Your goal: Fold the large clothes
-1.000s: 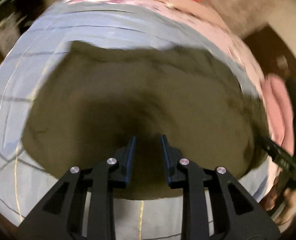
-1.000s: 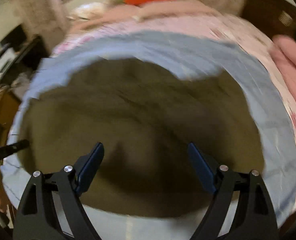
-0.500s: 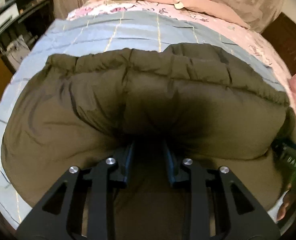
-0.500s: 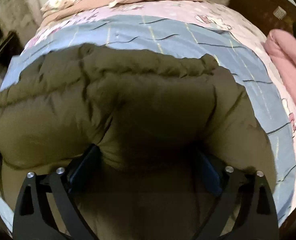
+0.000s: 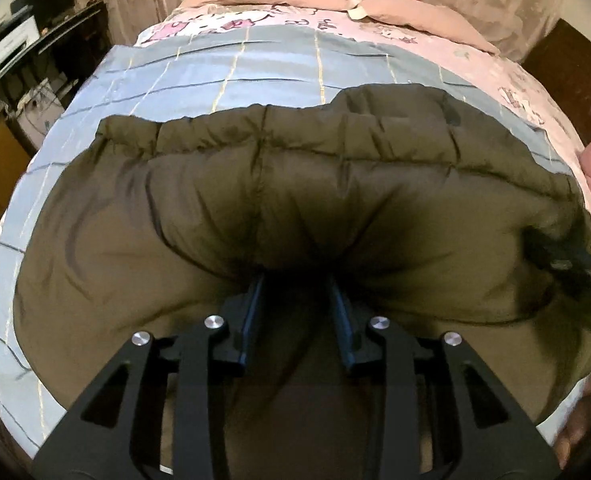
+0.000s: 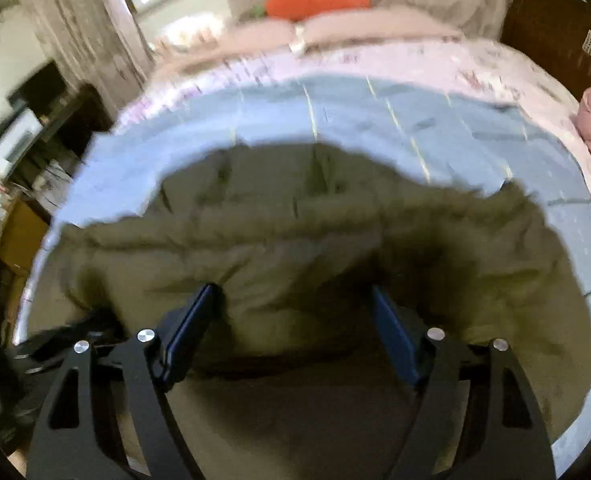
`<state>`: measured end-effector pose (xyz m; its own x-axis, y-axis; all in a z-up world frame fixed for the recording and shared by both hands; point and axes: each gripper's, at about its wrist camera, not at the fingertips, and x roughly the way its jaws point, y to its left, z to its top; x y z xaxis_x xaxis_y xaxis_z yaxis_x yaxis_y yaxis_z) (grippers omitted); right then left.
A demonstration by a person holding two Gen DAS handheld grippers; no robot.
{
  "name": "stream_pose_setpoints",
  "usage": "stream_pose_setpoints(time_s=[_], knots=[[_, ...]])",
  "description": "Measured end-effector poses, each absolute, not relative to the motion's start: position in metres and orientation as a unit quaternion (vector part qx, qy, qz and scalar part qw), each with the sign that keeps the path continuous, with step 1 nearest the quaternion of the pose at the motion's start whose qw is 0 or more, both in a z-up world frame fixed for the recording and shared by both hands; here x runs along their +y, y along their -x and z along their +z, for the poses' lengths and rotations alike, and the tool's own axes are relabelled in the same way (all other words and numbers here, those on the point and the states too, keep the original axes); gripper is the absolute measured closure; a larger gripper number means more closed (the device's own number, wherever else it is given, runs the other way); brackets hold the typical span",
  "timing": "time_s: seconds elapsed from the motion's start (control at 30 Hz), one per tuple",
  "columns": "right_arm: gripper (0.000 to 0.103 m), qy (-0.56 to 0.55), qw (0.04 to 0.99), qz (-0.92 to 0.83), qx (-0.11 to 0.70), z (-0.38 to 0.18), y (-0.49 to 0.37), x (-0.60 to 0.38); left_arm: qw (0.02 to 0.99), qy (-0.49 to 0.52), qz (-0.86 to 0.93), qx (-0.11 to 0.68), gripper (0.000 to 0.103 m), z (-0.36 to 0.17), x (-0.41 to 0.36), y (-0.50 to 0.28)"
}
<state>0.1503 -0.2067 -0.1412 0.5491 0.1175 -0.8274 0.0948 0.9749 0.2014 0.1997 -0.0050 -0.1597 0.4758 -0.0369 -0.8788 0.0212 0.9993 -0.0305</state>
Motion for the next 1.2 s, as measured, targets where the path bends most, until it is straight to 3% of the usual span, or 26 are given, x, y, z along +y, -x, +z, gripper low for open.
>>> stream_pose_setpoints(time_s=[0.1,0.27,0.4,0.43,0.5,0.6,0.7,0.83,1.03,1.2], knots=[[0.031,-0.177,0.863,-0.027,0.473,-0.153,-0.154,-0.254,0.86,0.011,-0.013,0.51,0.066,-0.159,0.005,-0.199],[0.031,-0.172,0.856,-0.155,0.463,-0.153,-0.136,-0.331,0.843,0.083,0.015,0.531,0.066,-0.167,0.056,-0.209],[0.031,-0.205,0.839,-0.216,0.455,-0.148,-0.108,-0.366,0.842,0.106,0.051,0.527,0.075,-0.159,0.08,-0.205],[0.031,-0.222,0.84,-0.211,0.447,-0.14,-0.098,-0.366,0.842,0.123,0.053,0.523,0.074,-0.153,0.086,-0.202],[0.031,-0.243,0.848,-0.161,0.442,-0.123,-0.086,-0.351,0.84,0.162,0.036,0.516,0.062,-0.14,0.094,-0.194],[0.031,-0.194,0.858,-0.067,0.47,-0.107,-0.074,-0.297,0.845,0.126,0.008,0.52,0.057,-0.13,0.078,-0.182],[0.031,-0.156,0.843,-0.064,0.511,-0.126,-0.063,-0.276,0.834,0.08,0.006,0.545,0.057,-0.142,0.07,-0.177],[0.032,-0.188,0.805,-0.137,0.546,-0.157,-0.06,-0.325,0.82,0.072,0.031,0.568,0.065,-0.164,0.102,-0.175],[0.028,-0.197,0.794,-0.24,0.522,-0.136,-0.036,-0.356,0.827,0.089,0.092,0.547,0.067,-0.149,0.141,-0.164],[0.027,-0.125,0.81,-0.2,0.537,-0.145,-0.036,-0.322,0.837,0.059,0.091,0.537,0.057,-0.14,0.126,-0.159]])
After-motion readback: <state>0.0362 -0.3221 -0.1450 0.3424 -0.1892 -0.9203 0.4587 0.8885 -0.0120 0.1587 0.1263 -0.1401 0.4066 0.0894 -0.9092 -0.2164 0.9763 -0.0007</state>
